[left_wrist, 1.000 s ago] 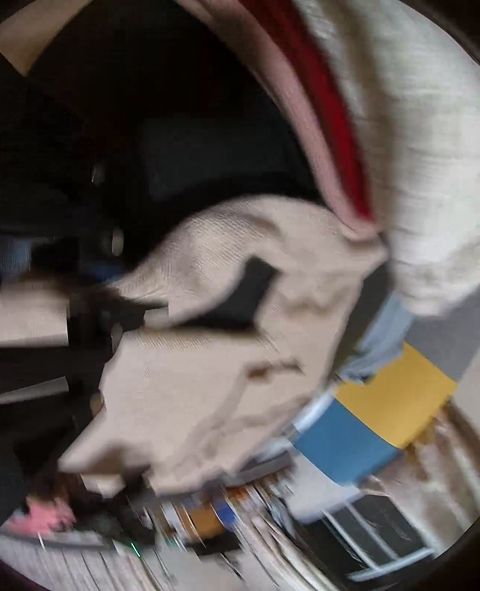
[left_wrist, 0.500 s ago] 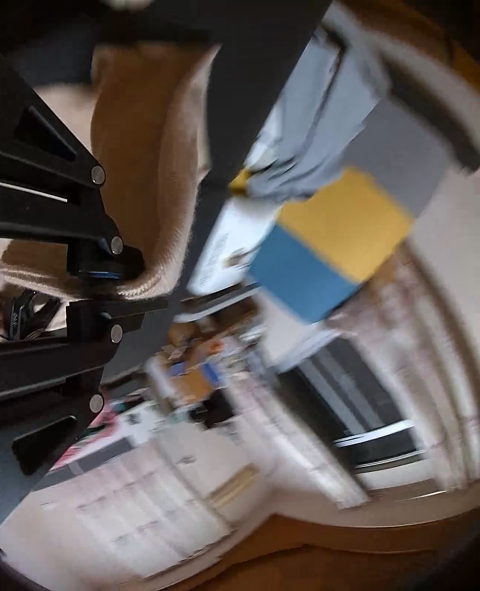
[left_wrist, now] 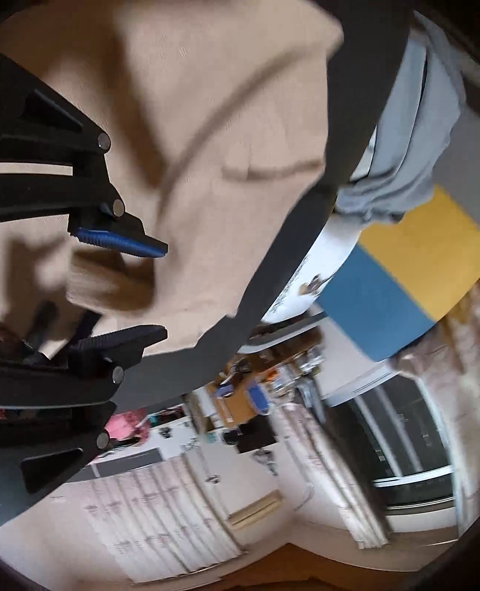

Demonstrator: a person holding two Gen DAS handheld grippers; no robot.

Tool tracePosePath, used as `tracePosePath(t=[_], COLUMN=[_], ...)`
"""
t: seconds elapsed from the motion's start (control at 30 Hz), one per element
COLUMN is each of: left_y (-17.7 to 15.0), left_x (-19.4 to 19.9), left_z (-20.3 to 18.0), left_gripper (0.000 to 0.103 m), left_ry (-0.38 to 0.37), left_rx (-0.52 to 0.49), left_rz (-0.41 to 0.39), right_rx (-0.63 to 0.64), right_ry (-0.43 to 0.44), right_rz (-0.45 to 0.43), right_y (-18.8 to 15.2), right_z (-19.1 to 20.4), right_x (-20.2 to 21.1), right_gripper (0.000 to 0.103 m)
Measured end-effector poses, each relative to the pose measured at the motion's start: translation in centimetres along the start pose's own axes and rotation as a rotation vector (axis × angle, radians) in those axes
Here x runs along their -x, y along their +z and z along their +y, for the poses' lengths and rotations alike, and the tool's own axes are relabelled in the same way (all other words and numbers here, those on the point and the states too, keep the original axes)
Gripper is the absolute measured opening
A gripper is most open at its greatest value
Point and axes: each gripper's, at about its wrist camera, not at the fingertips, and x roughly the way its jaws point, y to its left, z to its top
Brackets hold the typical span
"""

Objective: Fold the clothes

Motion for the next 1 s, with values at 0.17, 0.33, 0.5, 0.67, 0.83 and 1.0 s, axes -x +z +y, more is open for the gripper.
tracePosePath(t=[0.17, 0.33, 0.5, 0.67, 0.83, 1.0], left_y=[-3.9, -7.3, -8.0, -7.5, -5.8, -4.4], left_x=[3.5, 4.3, 4.5, 4.7, 4.6, 3.5], left_z=[4.5, 7.8, 8.0, 8.4, 8.8, 9.2], left_gripper=[0.04, 0.039, 0.039, 0.041, 0.046, 0.049], left_ry=[0.131, 0.126, 0.107, 0.081, 0.053, 0.042], left_rx=[0.023, 0.068, 0.039, 0.054, 0.093, 0.102], left_rz=[-0.046, -0.048, -0.069, -0.065, -0.066, -0.058], right_rx=[0.119, 0.284, 0.346, 0.263, 0.198, 0.06], right_ry=[-0.197, -0.403, -0.423, -0.391, -0.347, -0.296], right_rz=[0.058, -0.009, -0.003, 0.117, 0.091, 0.001], right_y=[-0.3, -0.5, 1.2, 3.1, 6.7, 11.8], right_z=[2.6, 6.3, 7.9, 6.3, 5.6, 3.3], right_x=[0.2, 1.2, -1.9, -5.4, -1.9, 4.2], right_gripper=[0.103, 0.103, 0.101, 0.023, 0.019, 0.019])
